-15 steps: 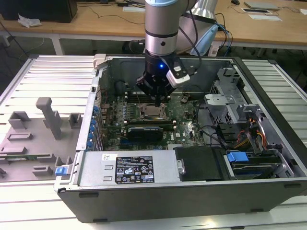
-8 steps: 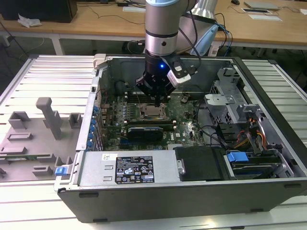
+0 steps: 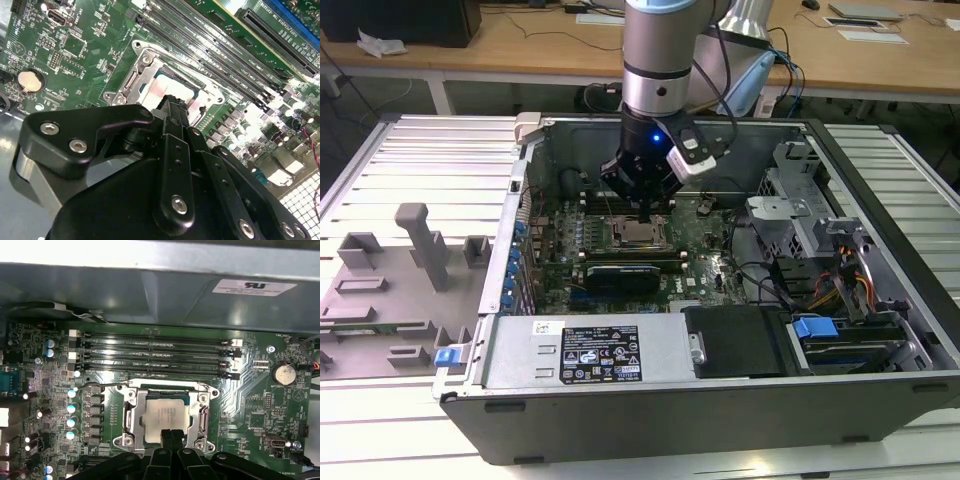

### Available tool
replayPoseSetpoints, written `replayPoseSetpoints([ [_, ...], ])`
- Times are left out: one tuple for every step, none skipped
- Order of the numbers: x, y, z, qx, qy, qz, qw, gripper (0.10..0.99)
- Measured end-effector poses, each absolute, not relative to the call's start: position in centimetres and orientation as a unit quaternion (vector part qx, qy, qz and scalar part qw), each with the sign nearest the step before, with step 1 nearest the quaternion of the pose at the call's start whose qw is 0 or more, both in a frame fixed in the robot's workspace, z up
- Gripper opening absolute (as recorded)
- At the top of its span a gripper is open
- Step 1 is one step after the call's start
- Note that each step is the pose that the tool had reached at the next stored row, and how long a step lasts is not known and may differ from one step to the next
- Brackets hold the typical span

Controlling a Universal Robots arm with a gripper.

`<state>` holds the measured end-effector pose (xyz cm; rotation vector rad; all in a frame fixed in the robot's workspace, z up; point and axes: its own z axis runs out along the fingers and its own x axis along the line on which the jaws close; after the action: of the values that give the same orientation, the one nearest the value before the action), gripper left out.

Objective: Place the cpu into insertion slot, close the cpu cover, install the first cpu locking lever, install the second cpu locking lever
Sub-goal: 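Close the cpu cover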

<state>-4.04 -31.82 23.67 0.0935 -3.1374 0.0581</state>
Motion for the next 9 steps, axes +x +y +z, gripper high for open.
replayPoseSetpoints([
  [-4.09,-31.86,23.64,0.034,-0.999,0.018,0.001,0.106],
  [-4.12,-31.88,23.61,0.04,-0.999,0.018,0.001,0.106],
  [-4.16,-31.9,23.6,0.045,-0.999,0.018,0.001,0.106],
  [-4.25,-31.94,23.57,0.05,-0.999,0.019,0.001,0.106],
  [-4.34,-31.98,23.53,0.051,-0.999,0.019,0.001,0.106],
  [-4.42,-32.02,23.49,0.052,-0.998,0.019,0.001,0.106],
  [-4.48,-32.06,23.45,0.052,-0.998,0.018,0.001,0.106],
  [-4.52,-32.09,23.41,0.053,-0.998,0.018,0.001,0.106],
  [-4.56,-32.11,23.38,0.053,-0.998,0.018,0.001,0.106],
])
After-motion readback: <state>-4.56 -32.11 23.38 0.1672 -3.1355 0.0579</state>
